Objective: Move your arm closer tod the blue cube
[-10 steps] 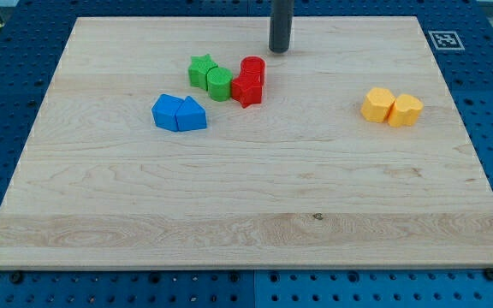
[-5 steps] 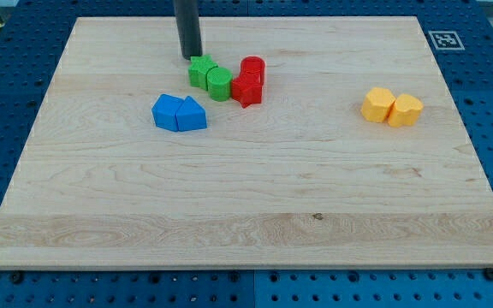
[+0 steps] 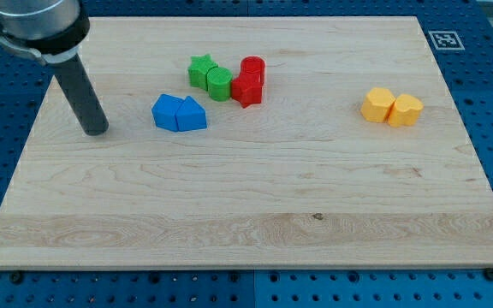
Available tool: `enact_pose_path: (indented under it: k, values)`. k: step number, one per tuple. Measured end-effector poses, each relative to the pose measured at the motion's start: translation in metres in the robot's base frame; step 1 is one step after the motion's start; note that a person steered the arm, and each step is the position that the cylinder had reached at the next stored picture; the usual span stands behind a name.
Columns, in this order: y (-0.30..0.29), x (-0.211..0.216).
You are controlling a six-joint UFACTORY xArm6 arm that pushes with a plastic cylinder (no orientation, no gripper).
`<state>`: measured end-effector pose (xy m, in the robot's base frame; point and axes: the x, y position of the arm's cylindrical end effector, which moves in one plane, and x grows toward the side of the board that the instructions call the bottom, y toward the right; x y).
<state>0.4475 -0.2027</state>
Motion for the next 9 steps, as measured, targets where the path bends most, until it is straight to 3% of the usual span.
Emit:
enact_pose_path:
  k: [3, 9]
  values:
    - [0.065, 0.006]
    - [0.091, 0.01]
